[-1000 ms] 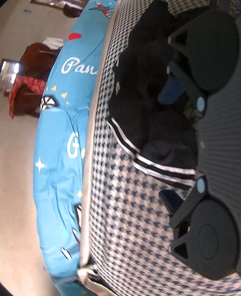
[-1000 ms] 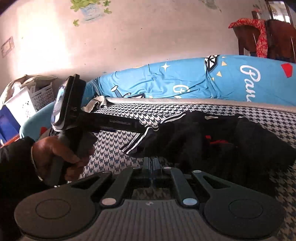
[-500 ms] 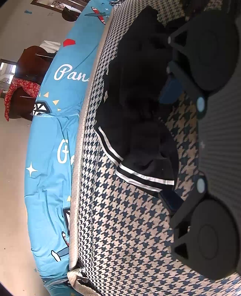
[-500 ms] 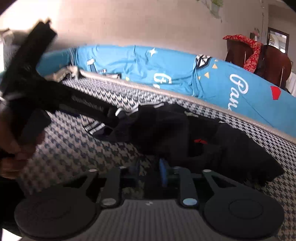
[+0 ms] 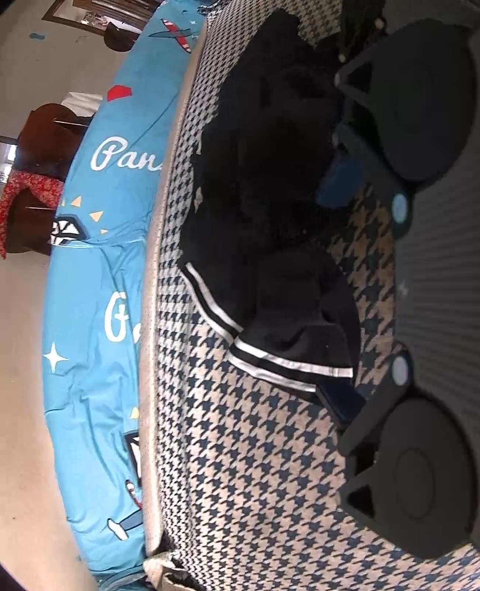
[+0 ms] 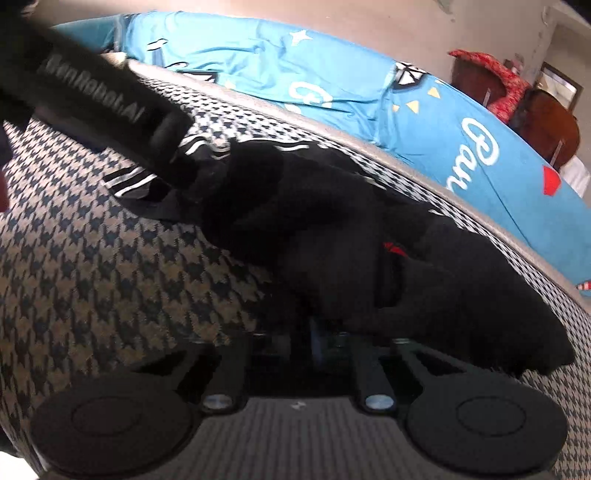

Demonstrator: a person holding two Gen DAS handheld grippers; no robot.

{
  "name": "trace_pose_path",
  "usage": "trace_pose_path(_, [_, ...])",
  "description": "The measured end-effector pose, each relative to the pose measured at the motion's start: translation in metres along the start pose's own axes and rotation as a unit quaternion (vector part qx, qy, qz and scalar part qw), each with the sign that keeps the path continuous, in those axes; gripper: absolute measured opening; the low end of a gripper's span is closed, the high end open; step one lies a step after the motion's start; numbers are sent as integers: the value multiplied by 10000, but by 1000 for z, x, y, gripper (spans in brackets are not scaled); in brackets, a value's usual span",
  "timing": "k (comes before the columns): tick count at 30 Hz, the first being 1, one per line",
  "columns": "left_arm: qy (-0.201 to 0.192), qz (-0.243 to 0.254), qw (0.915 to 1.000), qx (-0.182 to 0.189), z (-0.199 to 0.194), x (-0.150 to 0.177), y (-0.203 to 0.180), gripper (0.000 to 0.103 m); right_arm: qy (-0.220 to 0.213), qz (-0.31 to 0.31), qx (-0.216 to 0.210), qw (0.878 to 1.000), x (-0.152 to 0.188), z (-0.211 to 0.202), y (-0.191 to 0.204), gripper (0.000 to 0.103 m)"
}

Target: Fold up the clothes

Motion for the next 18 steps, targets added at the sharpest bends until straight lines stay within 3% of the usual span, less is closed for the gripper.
trace_pose_path(3, [-64,-230,9996,147,-2,0,8,103,-222,429,-281,9984,-5,-20,-18,8])
trace_pose_path(5, [-137,-425,9985,313,-6,1,15,103,-522,819,-809,9920,-7,-45,-34,8])
trace_pose_path(9, [-183,-567,9974,409,-11,3,21,103,-1175,1699,-2177,9539,3,-96,-69,8])
trace_pose_path(12, [-143,-589,9970,472,-13,6,22,103,-1367,1841,-2523,9401,14,-119,-77,8])
trace_pose_path(14, [-150,-622,9968,473,-15,8,23,103,-1261,1807,-2491,9431,21,-122,-77,9])
trace_pose_path(18, [-102,-708,9964,446,-15,12,26,103,-883,1143,-1552,9773,25,-112,-57,10])
Point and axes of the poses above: each gripper's, at about its wrist camera, not at the fingertips, and z roughly the way its jaws point, y to its left, x to its underside, the point moved 1 cm from there along z, roughly the way its jaws point, and after that the axes turned 2 degrees about x, right-handed, at the moved point
